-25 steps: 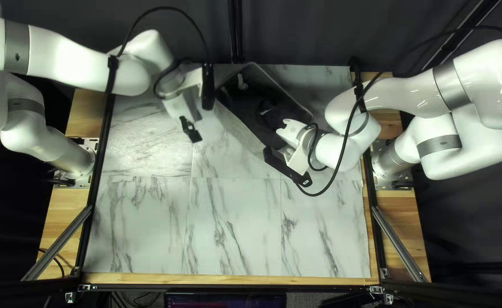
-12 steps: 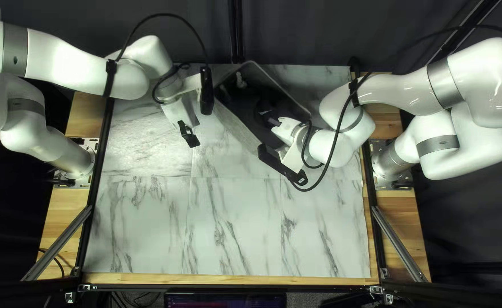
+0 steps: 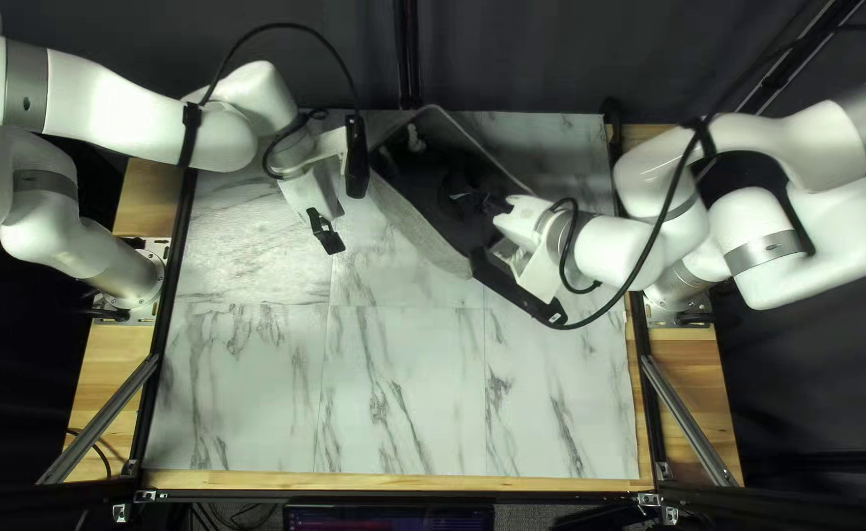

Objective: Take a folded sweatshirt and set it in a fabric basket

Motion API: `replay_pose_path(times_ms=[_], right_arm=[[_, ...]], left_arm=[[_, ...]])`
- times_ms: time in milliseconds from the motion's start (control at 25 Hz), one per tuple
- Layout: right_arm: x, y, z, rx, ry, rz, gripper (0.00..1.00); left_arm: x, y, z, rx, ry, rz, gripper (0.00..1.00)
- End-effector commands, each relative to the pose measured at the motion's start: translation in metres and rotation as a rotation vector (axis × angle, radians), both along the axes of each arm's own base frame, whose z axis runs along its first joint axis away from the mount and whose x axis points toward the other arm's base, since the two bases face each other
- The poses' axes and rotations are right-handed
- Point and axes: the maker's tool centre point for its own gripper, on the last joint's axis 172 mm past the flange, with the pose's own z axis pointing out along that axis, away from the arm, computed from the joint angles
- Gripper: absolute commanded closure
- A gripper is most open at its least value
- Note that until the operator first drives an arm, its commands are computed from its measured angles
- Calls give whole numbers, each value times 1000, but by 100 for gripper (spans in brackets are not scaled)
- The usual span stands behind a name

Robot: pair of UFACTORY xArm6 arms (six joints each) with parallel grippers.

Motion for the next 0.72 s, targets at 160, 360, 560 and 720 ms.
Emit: replay_pose_path(times_ms=[160, 360, 560, 720], right_arm=[[-2, 1, -6, -2, -22, -15, 0], [4, 8, -13, 17, -32, -12, 0], [13, 11, -16, 65, -35, -20, 0], [21, 17, -21, 95, -37, -31, 0]], left_arm=[[-41, -27, 1, 7, 14, 28, 0], [-63, -48, 28, 45, 92, 52, 0], [-70, -50, 67, 53, 252, 36, 0], [-95, -23, 106, 74, 308, -22, 0]])
